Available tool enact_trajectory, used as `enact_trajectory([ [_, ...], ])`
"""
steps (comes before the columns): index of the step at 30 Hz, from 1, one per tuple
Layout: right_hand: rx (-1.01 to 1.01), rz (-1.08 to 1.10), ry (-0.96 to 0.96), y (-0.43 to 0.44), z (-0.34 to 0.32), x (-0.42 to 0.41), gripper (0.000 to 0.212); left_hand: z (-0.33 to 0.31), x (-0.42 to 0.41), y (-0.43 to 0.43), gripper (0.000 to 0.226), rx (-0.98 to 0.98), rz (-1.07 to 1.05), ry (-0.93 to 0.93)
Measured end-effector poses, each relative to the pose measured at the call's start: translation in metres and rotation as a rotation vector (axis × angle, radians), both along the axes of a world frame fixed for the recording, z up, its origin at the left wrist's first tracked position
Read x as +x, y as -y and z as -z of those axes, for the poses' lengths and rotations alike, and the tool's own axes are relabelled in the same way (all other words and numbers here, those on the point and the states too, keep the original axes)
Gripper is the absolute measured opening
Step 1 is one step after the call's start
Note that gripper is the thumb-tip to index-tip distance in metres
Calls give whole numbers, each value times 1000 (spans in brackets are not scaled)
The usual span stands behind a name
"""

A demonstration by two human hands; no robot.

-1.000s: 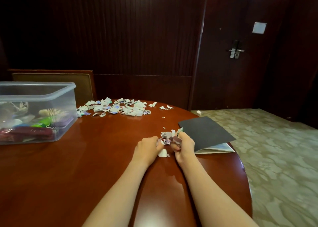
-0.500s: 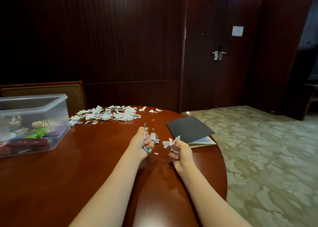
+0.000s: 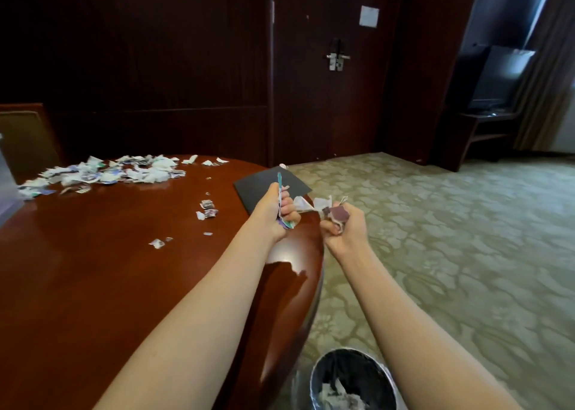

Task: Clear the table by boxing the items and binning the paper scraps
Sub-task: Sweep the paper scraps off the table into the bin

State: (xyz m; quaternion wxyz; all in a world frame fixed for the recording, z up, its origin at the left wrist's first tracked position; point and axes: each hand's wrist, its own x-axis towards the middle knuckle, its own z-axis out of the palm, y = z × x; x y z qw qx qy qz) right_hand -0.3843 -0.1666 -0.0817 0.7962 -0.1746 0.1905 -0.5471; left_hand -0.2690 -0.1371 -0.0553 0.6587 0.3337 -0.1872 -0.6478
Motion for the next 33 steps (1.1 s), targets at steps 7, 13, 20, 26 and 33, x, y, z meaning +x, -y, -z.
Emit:
enact_trajectory([
  [7, 31, 182, -36, 15, 28, -74, 18, 13, -82, 28, 44, 33, 162, -11],
  [13, 134, 272, -60, 27, 70, -122, 23, 48, -136, 48, 40, 125, 219, 107],
  [20, 334, 291, -98, 27, 141, -150, 33, 109, -170, 65, 39, 254, 232, 226],
  [26, 484, 269, -164, 28, 199, -157, 32, 178, -183, 74, 32, 407, 267, 299],
  [33, 613, 208, -387, 40, 267, -156, 27, 244, -175, 89, 46, 544, 242, 387],
])
